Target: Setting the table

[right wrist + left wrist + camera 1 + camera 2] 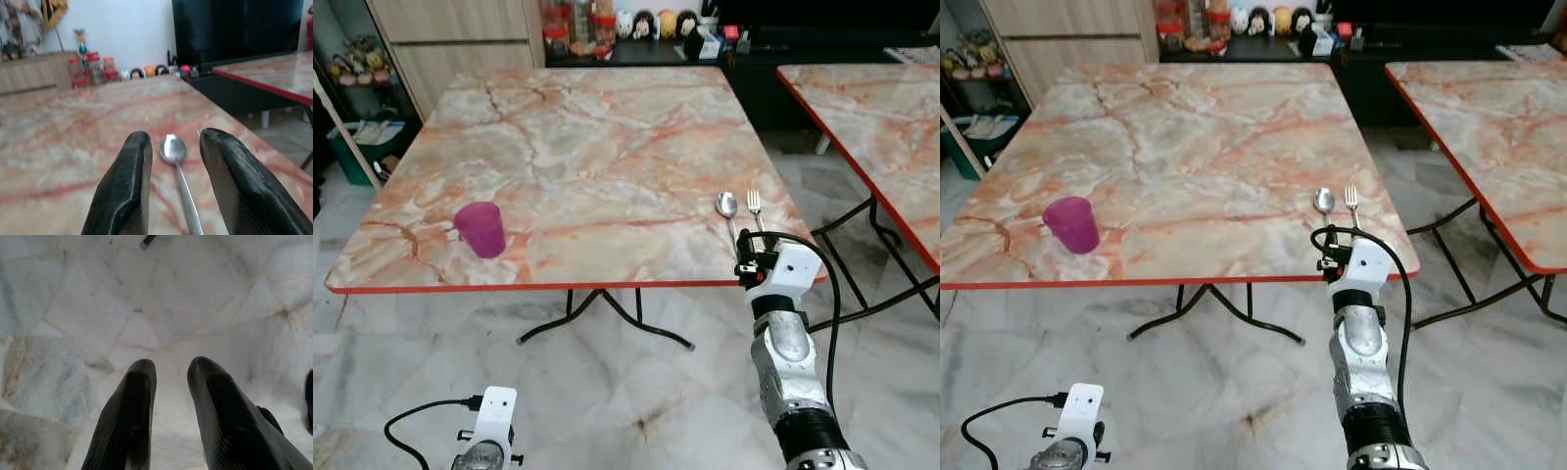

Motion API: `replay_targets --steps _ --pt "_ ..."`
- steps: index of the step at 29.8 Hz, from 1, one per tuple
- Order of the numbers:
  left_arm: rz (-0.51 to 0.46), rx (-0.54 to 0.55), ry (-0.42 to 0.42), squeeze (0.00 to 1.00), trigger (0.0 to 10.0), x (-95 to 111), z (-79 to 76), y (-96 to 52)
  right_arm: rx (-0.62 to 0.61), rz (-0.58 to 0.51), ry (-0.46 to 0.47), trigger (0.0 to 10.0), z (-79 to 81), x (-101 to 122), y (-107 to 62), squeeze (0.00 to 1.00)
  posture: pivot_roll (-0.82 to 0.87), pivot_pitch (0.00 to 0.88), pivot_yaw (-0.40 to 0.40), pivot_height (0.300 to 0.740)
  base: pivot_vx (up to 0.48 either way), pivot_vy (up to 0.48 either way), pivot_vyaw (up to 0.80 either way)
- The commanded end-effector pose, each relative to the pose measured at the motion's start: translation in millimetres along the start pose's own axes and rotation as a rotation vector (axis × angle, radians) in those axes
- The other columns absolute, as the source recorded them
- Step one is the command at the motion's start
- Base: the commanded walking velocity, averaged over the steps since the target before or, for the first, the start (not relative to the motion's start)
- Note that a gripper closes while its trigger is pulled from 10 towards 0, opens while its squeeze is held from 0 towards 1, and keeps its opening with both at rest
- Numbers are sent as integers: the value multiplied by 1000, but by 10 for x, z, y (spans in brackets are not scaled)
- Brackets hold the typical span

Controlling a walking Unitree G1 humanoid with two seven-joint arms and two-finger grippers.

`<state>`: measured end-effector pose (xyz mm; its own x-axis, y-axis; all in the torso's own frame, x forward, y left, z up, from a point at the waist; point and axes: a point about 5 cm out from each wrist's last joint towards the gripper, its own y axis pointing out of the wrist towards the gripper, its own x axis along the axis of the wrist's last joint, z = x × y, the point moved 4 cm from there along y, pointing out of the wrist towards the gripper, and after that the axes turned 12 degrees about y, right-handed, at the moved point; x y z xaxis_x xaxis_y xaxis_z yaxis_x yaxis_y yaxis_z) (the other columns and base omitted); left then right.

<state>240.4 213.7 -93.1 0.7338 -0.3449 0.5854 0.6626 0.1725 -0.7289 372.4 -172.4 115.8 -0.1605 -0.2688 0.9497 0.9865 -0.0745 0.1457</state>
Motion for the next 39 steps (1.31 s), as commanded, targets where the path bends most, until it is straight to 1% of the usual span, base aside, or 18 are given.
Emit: replay_targets --steps 1,5,10,13,15,18,20,29,35,39 --pt "20 -4 23 0 10000 -60 -16 -9 12 -5 18 10000 69 13 24 0 -21 34 -11 740 285 0 0" --pt "20 -3 23 0 10000 -59 -12 -9 21 -4 30 10000 124 12 33 0 -17 18 -10 740 325 0 0" --pt "23 -3 32 0 10000 -65 1 -8 23 3 31 10000 153 -1 54 0 -12 18 -8 740 346 0 0" --pt "22 0 32 0 10000 -58 15 -5 32 -1 39 10000 183 17 72 0 -11 31 -8 740 345 0 0" --pt "21 8 24 0 10000 -51 34 -3 31 -4 42 10000 194 34 87 0 -4 67 -11 740 345 0 0" --pt "21 16 15 0 10000 -49 54 -2 31 -6 44 10000 206 41 96 0 -1 76 -10 740 345 0 0" --pt "29 23 8 0 10000 -81 78 -6 28 -8 43 10000 213 41 100 0 6 96 -12 740 345 0 0" --pt "47 42 -10 0 10000 -163 129 -21 40 -18 34 10000 245 67 101 0 7 119 -8 740 345 0 0" --pt "47 45 -12 0 10000 -158 136 -20 43 -26 34 10000 253 88 92 0 2 133 -6 740 345 0 0" --pt "46 45 -9 0 10000 -148 140 -17 57 -35 4 10000 263 108 58 0 -6 141 -4 740 339 0 0"
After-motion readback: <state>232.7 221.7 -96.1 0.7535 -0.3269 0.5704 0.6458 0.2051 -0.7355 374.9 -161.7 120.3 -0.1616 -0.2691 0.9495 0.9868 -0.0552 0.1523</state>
